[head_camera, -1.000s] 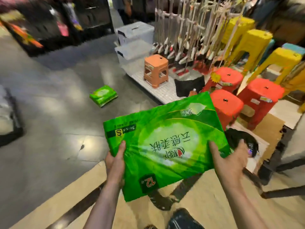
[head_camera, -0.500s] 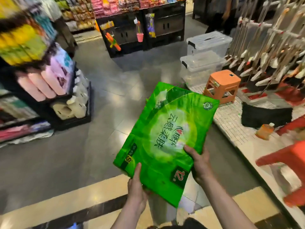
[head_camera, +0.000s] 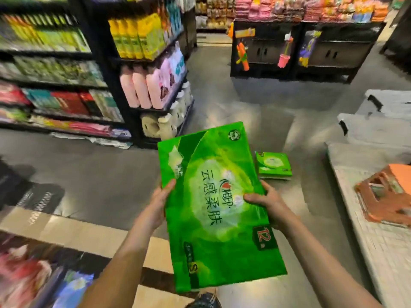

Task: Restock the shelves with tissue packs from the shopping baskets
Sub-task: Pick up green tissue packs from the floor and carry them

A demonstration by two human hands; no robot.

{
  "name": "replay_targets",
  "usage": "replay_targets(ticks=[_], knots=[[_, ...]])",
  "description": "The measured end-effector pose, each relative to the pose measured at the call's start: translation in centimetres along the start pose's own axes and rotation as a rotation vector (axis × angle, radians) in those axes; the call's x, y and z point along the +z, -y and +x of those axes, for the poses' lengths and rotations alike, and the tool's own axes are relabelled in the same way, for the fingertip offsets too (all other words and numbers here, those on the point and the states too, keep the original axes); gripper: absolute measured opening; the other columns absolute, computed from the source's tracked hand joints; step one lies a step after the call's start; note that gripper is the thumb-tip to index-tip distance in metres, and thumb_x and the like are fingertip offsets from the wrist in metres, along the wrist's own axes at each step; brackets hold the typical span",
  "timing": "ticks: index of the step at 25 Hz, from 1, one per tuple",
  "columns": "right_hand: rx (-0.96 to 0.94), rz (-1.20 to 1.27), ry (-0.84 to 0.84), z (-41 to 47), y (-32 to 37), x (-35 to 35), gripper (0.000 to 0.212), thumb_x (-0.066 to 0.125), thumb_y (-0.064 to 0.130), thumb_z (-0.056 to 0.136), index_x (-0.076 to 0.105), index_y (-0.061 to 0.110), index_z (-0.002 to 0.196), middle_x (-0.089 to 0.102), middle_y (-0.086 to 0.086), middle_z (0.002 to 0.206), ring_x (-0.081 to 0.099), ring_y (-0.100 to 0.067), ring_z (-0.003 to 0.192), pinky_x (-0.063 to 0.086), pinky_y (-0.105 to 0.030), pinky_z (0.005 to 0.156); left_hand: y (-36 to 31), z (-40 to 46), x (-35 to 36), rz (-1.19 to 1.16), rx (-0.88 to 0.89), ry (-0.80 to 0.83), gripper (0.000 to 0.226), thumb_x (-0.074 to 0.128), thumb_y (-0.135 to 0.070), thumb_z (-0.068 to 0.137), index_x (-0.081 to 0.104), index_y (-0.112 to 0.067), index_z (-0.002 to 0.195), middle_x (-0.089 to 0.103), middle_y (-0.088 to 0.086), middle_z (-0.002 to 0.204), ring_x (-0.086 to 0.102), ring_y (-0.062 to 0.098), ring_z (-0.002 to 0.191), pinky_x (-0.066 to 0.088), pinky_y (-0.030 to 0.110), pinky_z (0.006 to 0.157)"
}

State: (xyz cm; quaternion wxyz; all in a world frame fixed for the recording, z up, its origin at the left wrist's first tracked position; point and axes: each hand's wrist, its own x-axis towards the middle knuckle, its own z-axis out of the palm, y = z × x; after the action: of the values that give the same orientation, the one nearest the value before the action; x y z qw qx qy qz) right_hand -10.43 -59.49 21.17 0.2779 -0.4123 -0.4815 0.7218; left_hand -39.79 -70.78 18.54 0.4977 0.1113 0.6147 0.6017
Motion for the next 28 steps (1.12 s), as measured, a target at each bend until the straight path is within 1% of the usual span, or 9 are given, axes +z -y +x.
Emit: replay_targets(ticks=[2, 5, 9, 12, 15, 19, 23, 25, 28], knots=[[0.016, -0.099, 0.083, 6.1, 2.4, 3.2, 0.082, 0.094, 0.016, 0.044, 0.059, 0.015, 0.119, 0.078, -0.009, 0.096, 0.073, -0.023, 0.077, 0.06, -0.036, 0.065, -1.4, 3.3, -0.9, -0.084, -0.014, -0.093, 0.103, 0.092, -0.056, 0.047, 0.057, -0.01, 0.133, 0.072, 0.019, 0.116, 0.071, 0.037, 0.102, 0.059, 0.051, 0.083], [0.02, -0.219, 0.14, 15.5, 6.5, 8.5, 0.107, 0.094, 0.037, 0.042, 0.051, 0.021, 0.139, 0.074, -0.014, 0.112, 0.074, -0.026, 0.09, 0.059, -0.037, 0.074, -4.3, 9.4, -3.6, -0.216, -0.001, -0.221, 0.049, 0.087, -0.039, 0.068, 0.07, -0.009, 0.103, 0.078, 0.012, 0.088, 0.073, 0.034, 0.087, 0.056, 0.054, 0.087], [0.003, -0.388, 0.094, 25.0, 10.2, 11.5, 0.107, 0.083, 0.067, 0.059, 0.033, 0.04, 0.15, 0.061, -0.008, 0.134, 0.067, -0.016, 0.107, 0.052, -0.041, 0.09, -9.4, 15.5, -7.6, -0.464, 0.063, -0.367, 0.053, 0.089, -0.036, 0.061, 0.075, -0.008, 0.104, 0.076, 0.016, 0.101, 0.073, 0.038, 0.093, 0.056, 0.061, 0.086], [0.25, -0.26, -0.037, 29.6, 6.8, 13.7, 0.099, 0.065, 0.088, 0.056, 0.043, 0.042, 0.141, 0.057, -0.003, 0.14, 0.059, -0.024, 0.113, 0.046, -0.045, 0.084, -12.1, 19.3, -12.2, -0.641, 0.108, -0.532, 0.06, 0.091, -0.04, 0.061, 0.074, -0.014, 0.113, 0.075, 0.015, 0.11, 0.072, 0.037, 0.1, 0.054, 0.062, 0.089], [0.459, -0.021, 0.11, 33.6, 1.8, 21.5, 0.06, 0.065, 0.063, 0.081, 0.058, 0.026, 0.128, 0.06, -0.016, 0.137, 0.065, -0.033, 0.105, 0.052, -0.052, 0.081, -13.5, 22.8, -14.1, -0.791, 0.056, -0.53, 0.056, 0.078, -0.052, 0.076, 0.071, -0.02, 0.122, 0.071, 0.013, 0.121, 0.068, 0.036, 0.11, 0.051, 0.062, 0.096], [0.335, -0.012, 0.2, 42.6, 2.8, 31.8, 0.043, 0.066, 0.02, 0.075, 0.067, 0.012, 0.118, 0.071, -0.025, 0.113, 0.07, -0.045, 0.095, 0.046, -0.074, 0.09, -15.2, 27.2, -16.7, -0.905, 0.029, -0.612, 0.051, 0.065, -0.051, 0.085, 0.068, -0.022, 0.126, 0.073, 0.012, 0.118, 0.07, 0.034, 0.105, 0.056, 0.053, 0.089], [0.445, -0.043, 0.423, 54.2, 3.5, 39.5, 0.052, 0.064, 0.017, 0.073, 0.063, 0.004, 0.123, 0.069, -0.03, 0.111, 0.073, -0.039, 0.081, 0.056, -0.062, 0.074, -18.9, 31.9, -23.7, -0.897, 0.04, -0.871, 0.057, 0.062, -0.05, 0.088, 0.064, -0.011, 0.129, 0.076, 0.011, 0.092, 0.072, 0.026, 0.071, 0.053, 0.036, 0.067], [0.601, -0.036, 0.533, 57.9, 3.9, 43.7, 0.069, 0.08, 0.029, 0.061, 0.065, 0.008, 0.125, 0.07, -0.028, 0.113, 0.072, -0.043, 0.089, 0.052, -0.07, 0.08, -21.0, 31.9, -28.7, -0.977, 0.131, -1.048, 0.07, 0.053, -0.065, 0.087, 0.062, -0.014, 0.133, 0.076, 0.011, 0.092, 0.071, 0.03, 0.084, 0.052, 0.041, 0.079], [0.652, -0.162, 0.652, 64.8, 4.5, 51.6, 0.109, 0.098, 0.033, 0.017, 0.069, 0.009, 0.119, 0.074, -0.024, 0.104, 0.074, -0.04, 0.083, 0.057, -0.065, 0.073, -22.9, 30.9, -38.0, -1.092, 0.17, -1.137, 0.085, 0.041, -0.086, 0.075, 0.072, -0.019, 0.117, 0.075, 0.016, 0.109, 0.066, 0.04, 0.105, 0.048, 0.057, 0.096]])
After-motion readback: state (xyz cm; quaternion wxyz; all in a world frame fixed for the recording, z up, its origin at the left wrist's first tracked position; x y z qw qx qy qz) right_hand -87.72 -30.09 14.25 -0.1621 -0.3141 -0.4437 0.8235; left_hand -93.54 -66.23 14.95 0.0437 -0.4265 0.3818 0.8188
